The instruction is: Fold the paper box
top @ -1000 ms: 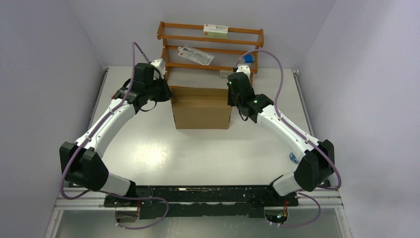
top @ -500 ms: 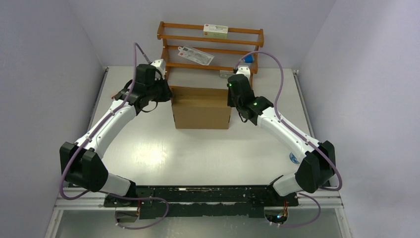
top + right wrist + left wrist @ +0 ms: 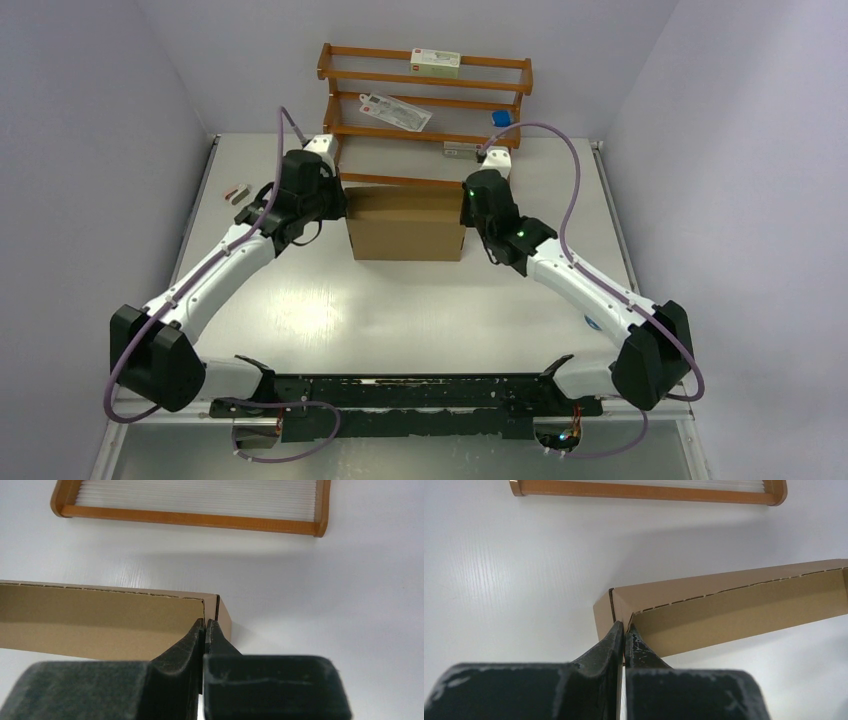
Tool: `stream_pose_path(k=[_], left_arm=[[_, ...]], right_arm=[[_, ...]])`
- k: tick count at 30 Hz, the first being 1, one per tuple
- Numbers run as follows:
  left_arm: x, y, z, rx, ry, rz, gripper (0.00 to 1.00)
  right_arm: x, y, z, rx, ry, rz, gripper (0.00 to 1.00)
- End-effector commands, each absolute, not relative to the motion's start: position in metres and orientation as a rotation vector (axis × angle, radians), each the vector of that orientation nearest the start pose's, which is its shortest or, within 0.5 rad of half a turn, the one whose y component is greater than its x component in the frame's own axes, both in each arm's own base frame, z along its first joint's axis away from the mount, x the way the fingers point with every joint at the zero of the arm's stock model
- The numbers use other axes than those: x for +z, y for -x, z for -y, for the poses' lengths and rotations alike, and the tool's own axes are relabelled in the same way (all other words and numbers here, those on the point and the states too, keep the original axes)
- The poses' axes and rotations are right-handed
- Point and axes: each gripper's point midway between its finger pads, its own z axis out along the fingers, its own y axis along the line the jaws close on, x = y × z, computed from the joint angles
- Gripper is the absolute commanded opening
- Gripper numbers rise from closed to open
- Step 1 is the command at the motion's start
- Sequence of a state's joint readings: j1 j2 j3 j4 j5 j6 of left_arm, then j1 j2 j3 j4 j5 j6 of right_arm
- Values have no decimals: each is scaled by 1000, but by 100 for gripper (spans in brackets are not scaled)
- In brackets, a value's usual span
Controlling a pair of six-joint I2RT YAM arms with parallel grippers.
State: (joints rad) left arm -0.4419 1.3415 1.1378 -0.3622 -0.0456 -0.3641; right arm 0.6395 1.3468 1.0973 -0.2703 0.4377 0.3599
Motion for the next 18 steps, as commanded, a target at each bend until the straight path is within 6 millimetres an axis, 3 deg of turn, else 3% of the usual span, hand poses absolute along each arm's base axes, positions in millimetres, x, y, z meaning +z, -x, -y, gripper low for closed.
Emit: stream_pose_path(k=[1, 11, 18], left_arm=[[175, -333, 193, -477, -100, -2268, 5], [153, -328, 185, -447, -53, -2261, 5], [140, -318, 178, -429, -36, -2282, 6]], right_arm=[[192, -340, -224, 339, 91, -2066, 0], [172, -337, -228, 386, 103, -2028, 1], [168, -331, -219, 367, 92, -2028, 12]])
